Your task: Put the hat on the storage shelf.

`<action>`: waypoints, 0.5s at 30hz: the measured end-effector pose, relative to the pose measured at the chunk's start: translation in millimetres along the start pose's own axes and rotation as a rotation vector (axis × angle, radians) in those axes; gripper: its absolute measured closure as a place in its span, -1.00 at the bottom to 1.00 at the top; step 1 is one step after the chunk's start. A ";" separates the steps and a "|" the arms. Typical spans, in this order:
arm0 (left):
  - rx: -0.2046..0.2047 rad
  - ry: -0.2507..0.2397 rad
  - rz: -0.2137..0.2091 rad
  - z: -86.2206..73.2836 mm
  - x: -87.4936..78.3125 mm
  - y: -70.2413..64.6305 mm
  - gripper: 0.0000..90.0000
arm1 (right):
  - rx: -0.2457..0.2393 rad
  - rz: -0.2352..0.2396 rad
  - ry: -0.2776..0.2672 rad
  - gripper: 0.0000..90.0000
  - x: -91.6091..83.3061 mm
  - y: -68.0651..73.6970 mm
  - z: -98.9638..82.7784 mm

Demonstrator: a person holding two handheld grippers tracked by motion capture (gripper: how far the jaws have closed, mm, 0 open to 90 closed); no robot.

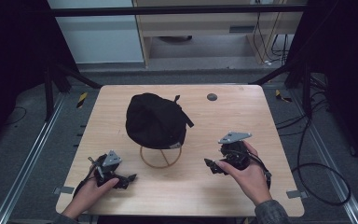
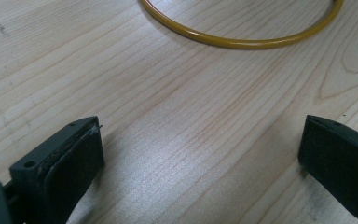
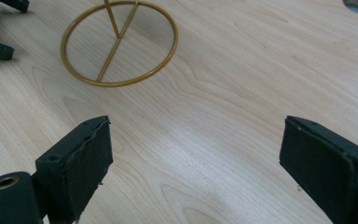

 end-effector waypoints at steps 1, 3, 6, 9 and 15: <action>0.000 0.000 0.000 0.0 0.0 0.0 -1.00 | 0.005 0.003 0.000 -0.79 1.3 0.1 -1.7; 0.000 0.000 0.000 0.0 0.0 0.0 -1.00 | 0.013 0.004 0.006 -0.79 4.0 -0.5 -5.5; 0.000 0.000 0.000 0.0 0.0 0.0 -1.00 | 0.020 0.007 0.010 -0.79 7.8 -1.5 -10.1; 0.000 0.000 0.000 0.0 0.0 0.0 -1.00 | 0.030 0.010 0.018 -0.78 12.3 -1.8 -15.6; 0.000 0.000 0.000 0.0 0.0 0.0 -1.00 | 0.035 0.013 0.030 -0.78 18.9 -2.7 -22.3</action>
Point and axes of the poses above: each handheld gripper's, and its own axes: x roughly forward along the jaws, z roughly out of its top, y roughly to its left, the point moved 8 cm from there along x, roughly forward along the jaws, and after that the axes turned 11 degrees about z, right-handed, at the moved point
